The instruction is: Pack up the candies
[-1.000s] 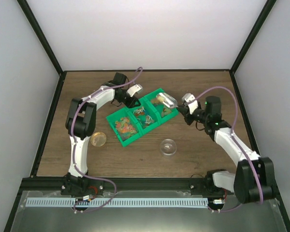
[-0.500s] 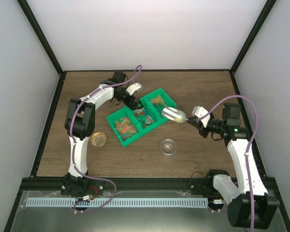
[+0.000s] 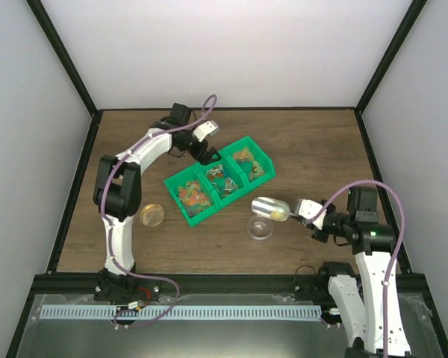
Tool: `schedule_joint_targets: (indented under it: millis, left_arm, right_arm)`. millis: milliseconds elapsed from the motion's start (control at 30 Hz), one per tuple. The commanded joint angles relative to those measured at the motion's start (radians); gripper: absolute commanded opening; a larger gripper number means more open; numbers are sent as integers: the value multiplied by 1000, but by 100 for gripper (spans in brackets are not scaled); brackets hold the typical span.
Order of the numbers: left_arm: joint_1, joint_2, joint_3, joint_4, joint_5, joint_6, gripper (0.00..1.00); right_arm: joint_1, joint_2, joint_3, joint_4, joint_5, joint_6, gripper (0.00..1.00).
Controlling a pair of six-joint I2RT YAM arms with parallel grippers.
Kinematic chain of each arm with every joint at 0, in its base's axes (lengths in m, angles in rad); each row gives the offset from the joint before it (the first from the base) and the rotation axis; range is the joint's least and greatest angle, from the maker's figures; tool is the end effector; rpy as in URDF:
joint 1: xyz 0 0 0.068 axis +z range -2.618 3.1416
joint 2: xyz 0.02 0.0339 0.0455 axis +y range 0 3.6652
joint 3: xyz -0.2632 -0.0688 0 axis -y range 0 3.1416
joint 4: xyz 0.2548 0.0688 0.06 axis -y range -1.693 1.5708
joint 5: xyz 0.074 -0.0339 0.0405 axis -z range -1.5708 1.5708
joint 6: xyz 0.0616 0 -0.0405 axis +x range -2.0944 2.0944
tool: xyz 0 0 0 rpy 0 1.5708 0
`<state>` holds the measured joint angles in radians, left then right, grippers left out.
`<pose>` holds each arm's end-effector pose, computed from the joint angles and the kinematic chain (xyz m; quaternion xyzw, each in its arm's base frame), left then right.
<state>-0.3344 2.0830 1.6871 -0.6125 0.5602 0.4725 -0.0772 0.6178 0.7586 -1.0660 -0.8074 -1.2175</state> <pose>0.4375 -0.1867 0.1933 0.4330 0.8190 -0.2466 0.2844 0.1225 0.0352 0.2680 -0.5756 0.6669 0.1212 0.4574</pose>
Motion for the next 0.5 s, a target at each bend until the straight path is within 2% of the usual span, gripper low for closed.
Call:
schedule_joint_targets:
  millis: [0, 467]
  left_arm:
    - [4, -35, -31, 16, 14, 22, 100]
    - [3, -52, -46, 11, 24, 58, 100]
  right_arm:
    - [-10, -45, -12, -107, 52, -43, 1]
    - [-10, -28, -4, -211, 138, -132, 1]
